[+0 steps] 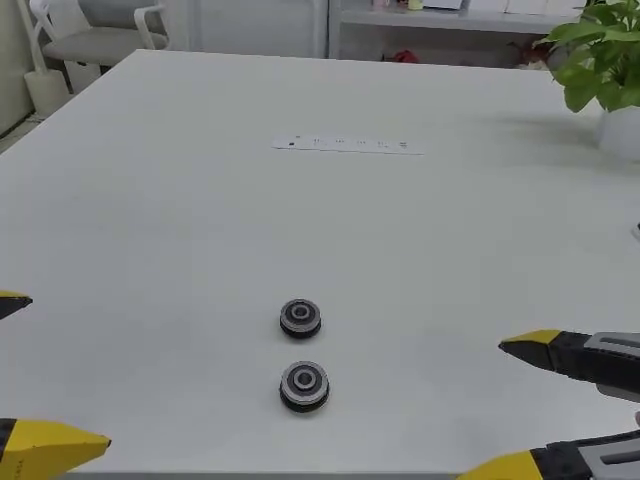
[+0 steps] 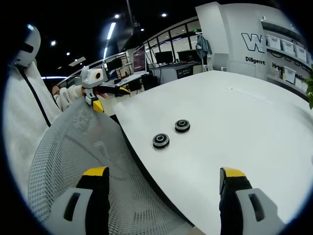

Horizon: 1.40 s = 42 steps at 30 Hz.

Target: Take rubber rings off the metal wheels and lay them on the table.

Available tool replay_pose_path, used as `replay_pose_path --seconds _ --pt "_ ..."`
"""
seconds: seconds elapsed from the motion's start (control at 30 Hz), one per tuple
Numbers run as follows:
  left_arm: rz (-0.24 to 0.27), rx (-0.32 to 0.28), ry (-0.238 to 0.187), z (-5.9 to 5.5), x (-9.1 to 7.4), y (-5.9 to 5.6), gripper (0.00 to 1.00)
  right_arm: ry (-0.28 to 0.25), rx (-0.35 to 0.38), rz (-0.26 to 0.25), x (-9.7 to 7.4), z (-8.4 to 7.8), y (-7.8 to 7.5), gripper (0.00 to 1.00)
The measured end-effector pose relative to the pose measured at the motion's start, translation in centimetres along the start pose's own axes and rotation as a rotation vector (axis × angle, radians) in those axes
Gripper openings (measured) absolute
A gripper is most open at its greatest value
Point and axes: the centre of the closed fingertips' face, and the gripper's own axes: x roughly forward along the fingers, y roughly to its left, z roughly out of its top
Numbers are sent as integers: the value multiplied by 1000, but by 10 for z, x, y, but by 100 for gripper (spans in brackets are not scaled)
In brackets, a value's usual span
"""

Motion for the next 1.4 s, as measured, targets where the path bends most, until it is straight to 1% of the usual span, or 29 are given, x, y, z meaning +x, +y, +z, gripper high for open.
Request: replay_pose_path --seconds 0.37,0.63,0.87,1.1,1.23,1.3,1.4 --pt "-16 -10 5 -2 1 -1 100 3 20 4 1 -1 0 91" --pt "-29 -3 14 -3 3 -2 100 -12 47 0 1 -1 -2 91" --pt "-30 3 21 -4 4 0 100 -11 47 7 1 -1 -1 93" --pt "-33 11 34 -6 6 3 100 -22 61 18 3 0 -2 94" --pt "-47 12 43 -7 8 2 100 -27 64 20 4 -1 -4 95" --pt "-52 18 46 -7 9 2 100 -17 52 21 6 -4 -6 93" --pt "-67 26 32 -5 11 -2 100 -16 42 31 7 -3 -6 92"
